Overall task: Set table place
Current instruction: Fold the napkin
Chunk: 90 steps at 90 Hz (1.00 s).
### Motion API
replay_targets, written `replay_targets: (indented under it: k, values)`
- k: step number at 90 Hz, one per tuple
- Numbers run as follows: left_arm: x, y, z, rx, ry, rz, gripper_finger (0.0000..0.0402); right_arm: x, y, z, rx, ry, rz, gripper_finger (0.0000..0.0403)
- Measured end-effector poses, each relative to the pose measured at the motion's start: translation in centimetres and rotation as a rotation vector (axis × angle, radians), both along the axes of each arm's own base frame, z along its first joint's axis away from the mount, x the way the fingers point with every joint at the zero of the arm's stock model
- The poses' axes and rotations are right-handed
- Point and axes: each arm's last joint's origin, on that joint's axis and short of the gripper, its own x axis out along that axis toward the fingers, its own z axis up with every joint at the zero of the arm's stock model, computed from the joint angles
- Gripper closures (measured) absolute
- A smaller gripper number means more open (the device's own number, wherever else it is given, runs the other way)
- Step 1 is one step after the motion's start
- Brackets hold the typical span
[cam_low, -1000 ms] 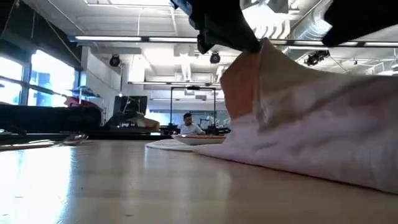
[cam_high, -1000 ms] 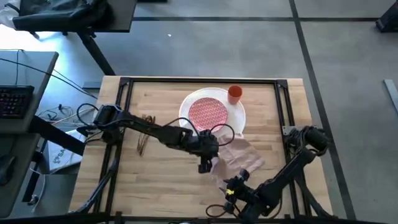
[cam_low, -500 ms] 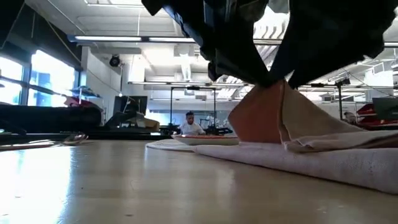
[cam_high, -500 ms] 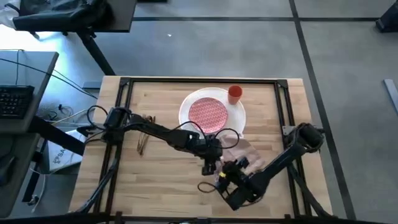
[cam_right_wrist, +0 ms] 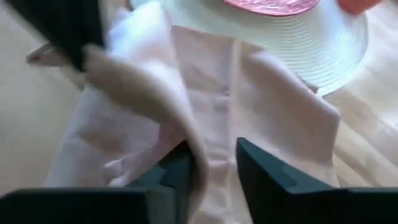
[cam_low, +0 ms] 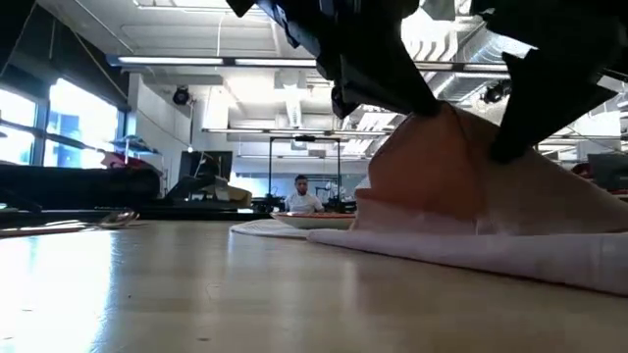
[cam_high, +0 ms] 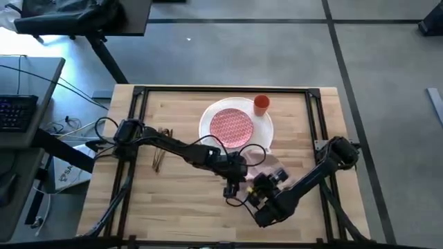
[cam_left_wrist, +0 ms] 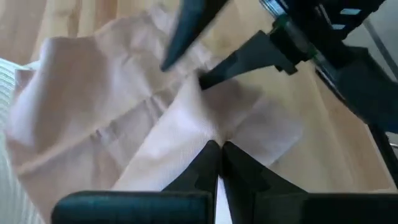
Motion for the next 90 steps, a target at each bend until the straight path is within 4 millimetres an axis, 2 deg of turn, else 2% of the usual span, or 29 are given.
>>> replay_targets:
  k: [6,11,28,49,66,90]
  values:
    - [0.0,0.0,0.2,0.017,-0.012,0.003,0.0401,0.0,0.0,0.0,-0.002,0.019,0.015,0.0382]
    - [-0.1,0.1,0.5,0.050,-0.027,0.005,0.0401,0.0,0.1,0.0,0.000,0.034,0.035,0.0395]
    - [-0.1,0.4,1.3,0.163,-0.071,0.012,0.0402,-1.1,1.4,-0.1,0.008,0.083,0.124,0.0402]
    - [0.5,1.1,1.3,0.166,-0.119,0.008,0.0402,-3.1,2.7,0.1,-0.046,0.144,0.188,0.0403]
    - [1.0,3.0,1.7,0.199,-0.159,0.069,0.0401,-4.6,1.1,-0.5,-0.086,0.181,0.161,0.0403]
    - [1.7,5.8,1.6,0.190,-0.188,0.109,0.0402,-8.0,-1.8,-0.5,-0.022,0.019,0.098,0.0403]
